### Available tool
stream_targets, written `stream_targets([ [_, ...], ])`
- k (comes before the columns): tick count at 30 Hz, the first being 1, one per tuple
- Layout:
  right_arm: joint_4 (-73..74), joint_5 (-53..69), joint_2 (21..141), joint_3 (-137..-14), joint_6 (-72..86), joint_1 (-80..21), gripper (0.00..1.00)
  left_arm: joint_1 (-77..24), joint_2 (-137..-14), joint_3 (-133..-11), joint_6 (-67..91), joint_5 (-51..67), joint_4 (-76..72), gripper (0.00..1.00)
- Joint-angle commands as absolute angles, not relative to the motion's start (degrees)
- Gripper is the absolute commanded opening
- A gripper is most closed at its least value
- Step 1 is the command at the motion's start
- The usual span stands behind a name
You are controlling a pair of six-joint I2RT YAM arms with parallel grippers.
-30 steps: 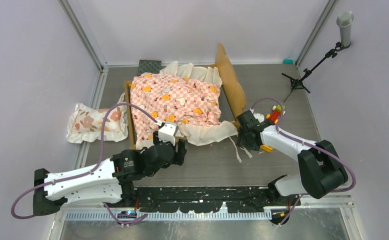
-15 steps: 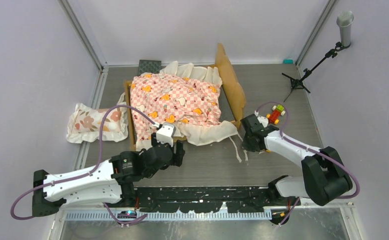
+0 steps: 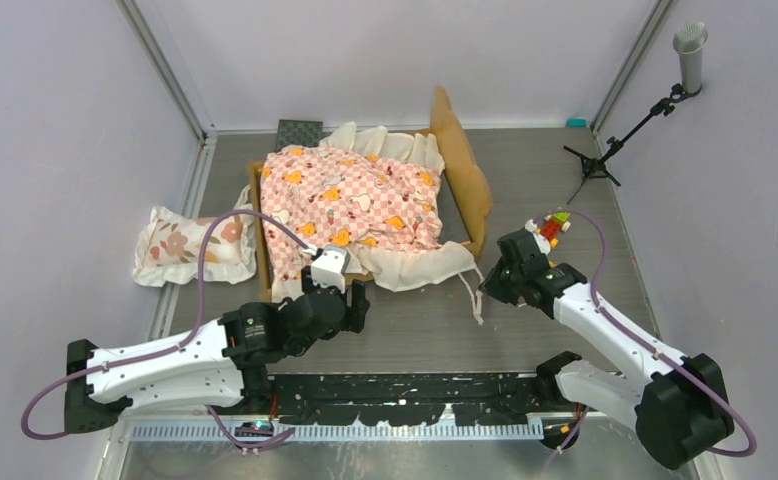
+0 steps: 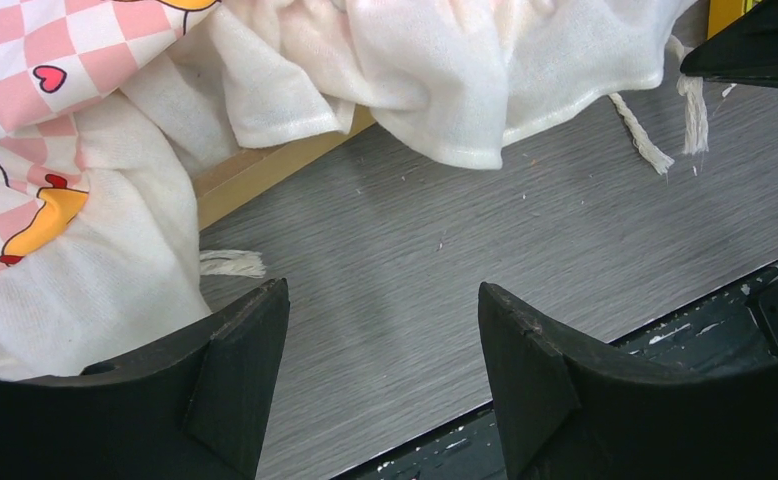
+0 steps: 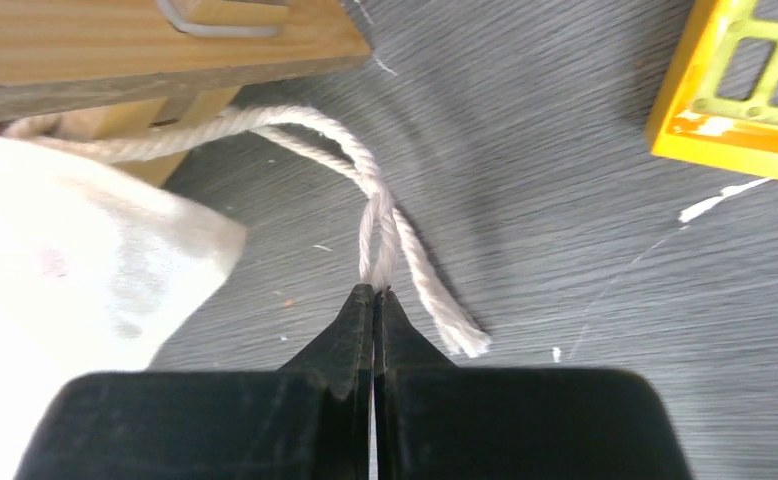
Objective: Set up the pet bed
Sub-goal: Tie the ropes to the bed frame.
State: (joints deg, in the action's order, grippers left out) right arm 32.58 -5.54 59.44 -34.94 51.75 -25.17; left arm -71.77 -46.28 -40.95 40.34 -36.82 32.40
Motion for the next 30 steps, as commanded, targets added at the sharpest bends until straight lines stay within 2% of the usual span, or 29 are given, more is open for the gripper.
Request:
stream_targets([
  [1,25.71,-2.36,57.27,-31.99,61.24,-25.34,0.01,-72.03,-45.87,-41.23,42.04,-38.93,32.95,0.71],
  [6,15.14,-0.78,58.17,-26.77,68.37,-25.38,0.01,-72.05,-45.67,-41.10,43.32,-38.94,33.79,0.71],
  [12,10.32,2.60,61.86,-26.33,69.87,-25.35,0.08,-71.99,-45.09,-40.55,44.29,-38.98,34.47,0.71],
  [14,9.15,3.33,62.70,-26.20,70.16,-25.40,0.14,-72.02,-44.83,-40.49,44.47,-39.18,34.63,0.71],
  [17,9.82,2.84,62.74,-26.28,69.92,-25.38,0.30,-71.99,-44.73,-40.43,44.69,-39.19,34.86,0.71],
  [22,14.47,0.36,60.32,-27.18,66.80,-25.37,0.46,-71.98,-44.73,-40.19,45.08,-39.14,35.06,0.71],
  [25,19.96,-2.36,59.83,-29.54,63.14,-25.39,0.51,-71.98,-44.77,-40.00,44.59,-38.99,34.59,0.71],
  [30,28.40,-6.32,59.08,-32.42,58.12,-25.44,0.51,-72.06,-46.21,-41.57,38.35,-35.32,32.11,0.68],
])
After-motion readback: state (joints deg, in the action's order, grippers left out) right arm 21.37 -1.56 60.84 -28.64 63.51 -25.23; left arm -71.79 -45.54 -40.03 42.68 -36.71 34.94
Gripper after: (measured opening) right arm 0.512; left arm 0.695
